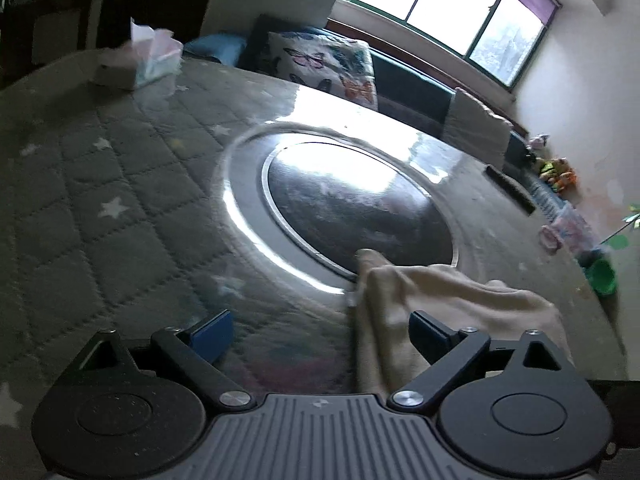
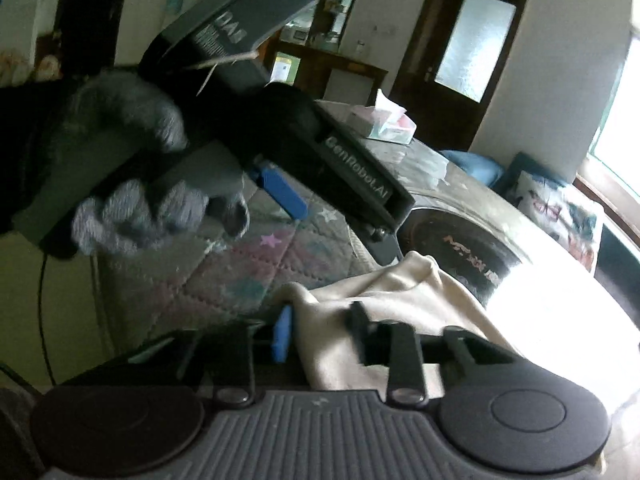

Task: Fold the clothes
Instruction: 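Grasp the bundle edge with the left gripper while the right gripper grasps beside it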

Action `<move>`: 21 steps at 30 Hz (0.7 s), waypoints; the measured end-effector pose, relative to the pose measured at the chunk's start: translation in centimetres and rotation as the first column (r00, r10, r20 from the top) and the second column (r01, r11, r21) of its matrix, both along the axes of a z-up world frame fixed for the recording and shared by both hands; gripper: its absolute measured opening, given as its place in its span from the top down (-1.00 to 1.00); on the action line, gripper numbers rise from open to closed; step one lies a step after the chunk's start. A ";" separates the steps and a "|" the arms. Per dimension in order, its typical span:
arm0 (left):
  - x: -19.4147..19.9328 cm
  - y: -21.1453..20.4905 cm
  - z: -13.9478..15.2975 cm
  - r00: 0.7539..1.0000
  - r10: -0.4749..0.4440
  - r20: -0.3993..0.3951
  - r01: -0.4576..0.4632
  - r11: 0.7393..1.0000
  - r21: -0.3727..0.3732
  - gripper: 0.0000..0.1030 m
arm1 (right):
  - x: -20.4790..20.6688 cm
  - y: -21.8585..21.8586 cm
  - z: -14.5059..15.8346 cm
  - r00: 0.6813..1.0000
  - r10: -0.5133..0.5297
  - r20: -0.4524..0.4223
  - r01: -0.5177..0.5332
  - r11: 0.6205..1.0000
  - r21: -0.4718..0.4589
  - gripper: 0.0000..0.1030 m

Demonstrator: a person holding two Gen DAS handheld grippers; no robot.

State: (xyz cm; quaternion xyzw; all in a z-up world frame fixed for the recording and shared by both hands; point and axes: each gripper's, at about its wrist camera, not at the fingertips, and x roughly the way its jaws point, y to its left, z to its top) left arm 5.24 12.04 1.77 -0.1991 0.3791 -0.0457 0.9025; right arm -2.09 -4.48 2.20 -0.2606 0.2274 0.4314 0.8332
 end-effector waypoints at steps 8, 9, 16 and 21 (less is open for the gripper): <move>0.9 -0.6 -0.1 0.999 -0.018 -0.050 0.009 0.986 -0.168 -0.75 | 1.1 -3.3 2.6 0.996 -0.045 -0.083 0.057 0.987 0.149 0.77; 1.0 -0.7 -0.2 0.998 -0.017 -0.057 0.006 0.982 -0.189 -0.71 | 1.3 -3.7 2.9 0.995 -0.050 -0.091 0.064 0.984 0.164 0.77; 1.6 -1.0 -1.0 0.994 -0.040 -0.102 0.002 0.938 -0.347 -0.30 | 1.3 -5.6 3.9 0.992 -0.053 -0.117 0.078 0.972 0.220 0.78; 2.2 -1.0 -2.0 0.989 -0.055 -0.135 -0.001 0.924 -0.382 0.52 | 1.1 -5.8 3.6 0.991 -0.051 -0.126 0.078 0.973 0.219 0.77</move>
